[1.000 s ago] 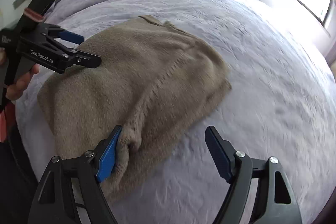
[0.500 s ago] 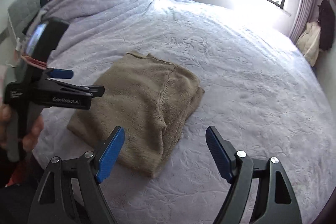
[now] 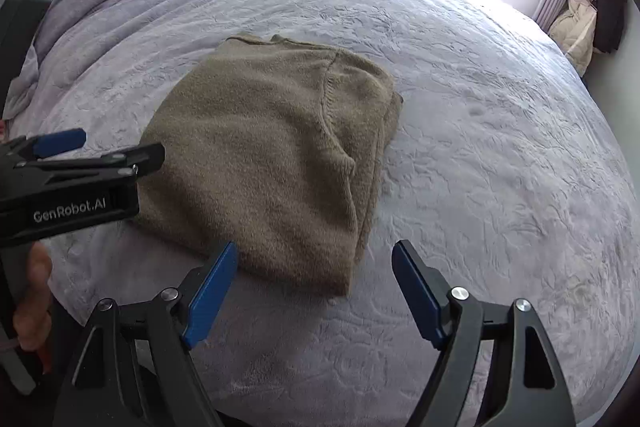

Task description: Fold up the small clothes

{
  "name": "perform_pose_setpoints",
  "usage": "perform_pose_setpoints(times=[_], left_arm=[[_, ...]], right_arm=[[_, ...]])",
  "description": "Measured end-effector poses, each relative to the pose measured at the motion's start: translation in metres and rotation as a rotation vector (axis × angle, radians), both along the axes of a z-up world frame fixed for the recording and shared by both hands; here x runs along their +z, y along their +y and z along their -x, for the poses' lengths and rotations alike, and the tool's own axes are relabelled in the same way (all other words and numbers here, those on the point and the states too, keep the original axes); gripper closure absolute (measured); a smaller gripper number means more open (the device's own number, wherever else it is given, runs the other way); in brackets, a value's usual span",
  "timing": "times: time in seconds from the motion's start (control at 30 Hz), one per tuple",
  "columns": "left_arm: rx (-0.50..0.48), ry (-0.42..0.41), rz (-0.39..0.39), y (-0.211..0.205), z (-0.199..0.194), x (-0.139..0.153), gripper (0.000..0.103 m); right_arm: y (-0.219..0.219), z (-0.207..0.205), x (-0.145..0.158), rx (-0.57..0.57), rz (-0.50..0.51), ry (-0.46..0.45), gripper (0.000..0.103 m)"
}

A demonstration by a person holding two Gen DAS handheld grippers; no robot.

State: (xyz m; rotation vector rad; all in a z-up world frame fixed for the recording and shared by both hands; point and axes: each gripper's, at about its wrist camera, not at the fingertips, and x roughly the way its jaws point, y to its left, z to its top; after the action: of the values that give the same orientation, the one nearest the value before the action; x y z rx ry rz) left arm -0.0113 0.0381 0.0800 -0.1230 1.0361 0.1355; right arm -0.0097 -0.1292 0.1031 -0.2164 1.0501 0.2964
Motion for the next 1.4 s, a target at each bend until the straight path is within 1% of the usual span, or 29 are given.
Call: perform_pose_setpoints(times=[0.13, 0.33, 0.5, 0.8, 0.97, 1.2, 1.4], left_arm=[[-0.010, -0.009, -0.041, -0.009, 0.009, 0.004, 0.000], [-0.042, -0.033, -0.066, -0.019, 0.017, 0.017, 0.000], [-0.056, -0.056, -0.107, -0.027, 0.022, 0.025, 0.000], [-0.059, -0.086, -0.127, -0.030, 0.028, 0.038, 0.000], [-0.062, -0.112, -0.118, -0.031, 0.032, 0.045, 0.000], [-0.066, -0.114, -0.128, -0.035, 0.032, 0.046, 0.000], [-0.065, -0.099, -0.130, -0.034, 0.031, 0.042, 0.000]], right_arm=[[-0.006, 0.011, 0.001, -0.030, 0.000, 0.004, 0.021], [-0.015, 0.022, 0.006, -0.077, -0.008, -0.004, 0.021], [-0.012, 0.025, 0.018, -0.097, -0.008, -0.039, 0.021], [-0.010, 0.030, 0.027, -0.124, -0.032, -0.041, 0.021], [-0.015, 0.029, 0.032, -0.132, -0.083, -0.025, 0.021], [-0.016, 0.029, 0.033, -0.126, -0.062, -0.036, 0.021], [-0.016, 0.027, 0.028, -0.133, -0.065, -0.021, 0.021]])
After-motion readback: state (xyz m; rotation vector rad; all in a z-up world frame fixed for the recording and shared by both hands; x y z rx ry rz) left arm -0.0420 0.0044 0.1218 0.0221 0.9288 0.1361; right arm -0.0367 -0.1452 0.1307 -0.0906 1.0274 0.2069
